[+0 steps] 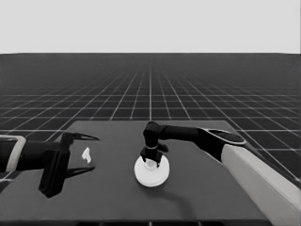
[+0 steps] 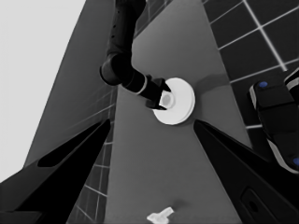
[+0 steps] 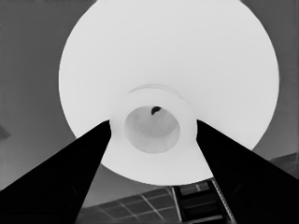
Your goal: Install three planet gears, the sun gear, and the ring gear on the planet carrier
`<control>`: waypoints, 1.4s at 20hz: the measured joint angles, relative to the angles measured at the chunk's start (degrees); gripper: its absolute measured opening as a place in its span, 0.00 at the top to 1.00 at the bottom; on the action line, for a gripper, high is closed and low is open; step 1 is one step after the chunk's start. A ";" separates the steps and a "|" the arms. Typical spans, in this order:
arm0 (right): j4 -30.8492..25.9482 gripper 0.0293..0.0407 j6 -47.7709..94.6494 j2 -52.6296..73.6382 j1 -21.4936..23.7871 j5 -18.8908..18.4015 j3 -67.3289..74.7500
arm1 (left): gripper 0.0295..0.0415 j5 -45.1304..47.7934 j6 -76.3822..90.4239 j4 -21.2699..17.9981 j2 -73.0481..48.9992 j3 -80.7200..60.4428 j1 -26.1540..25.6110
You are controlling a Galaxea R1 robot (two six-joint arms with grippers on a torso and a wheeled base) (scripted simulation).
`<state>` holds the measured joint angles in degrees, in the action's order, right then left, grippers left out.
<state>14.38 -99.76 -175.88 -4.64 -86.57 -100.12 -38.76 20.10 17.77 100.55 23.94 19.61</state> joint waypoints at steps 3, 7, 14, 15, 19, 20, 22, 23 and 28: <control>0.00 0.48 -1.50 0.00 0.00 0.00 0.00 | 0.25 0.00 0.00 0.00 0.00 0.00 0.00; 0.00 0.48 -3.50 0.00 -0.01 0.00 0.00 | 0.25 0.00 0.00 0.00 0.00 0.00 0.00; 0.00 0.22 -6.47 0.00 -0.01 0.01 0.00 | 0.25 0.00 0.00 0.00 0.00 0.00 0.00; 0.00 0.20 -6.58 0.00 -0.02 0.01 0.00 | 0.25 0.00 0.00 0.00 0.00 0.00 0.00; 0.00 0.19 -6.71 0.00 -0.01 0.01 0.00 | 0.25 0.00 0.00 0.00 0.00 0.00 0.00; 0.00 0.19 -6.71 0.00 -0.01 0.01 0.00 | 0.25 0.00 0.00 0.00 0.00 0.00 0.00; 0.00 0.19 -6.72 0.00 -0.01 0.01 0.00 | 0.25 0.00 0.00 0.00 0.00 0.00 0.00; -1.99 0.18 4.40 0.37 2.30 -0.98 1.58 | 0.25 0.00 0.00 0.00 0.00 0.00 0.00; -4.99 0.19 20.17 0.65 6.10 -1.62 2.97 | 0.25 0.00 0.00 0.00 0.00 0.00 0.00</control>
<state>9.39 -79.59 -175.23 1.47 -88.19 -97.15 -38.76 20.10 17.77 100.55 23.94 19.61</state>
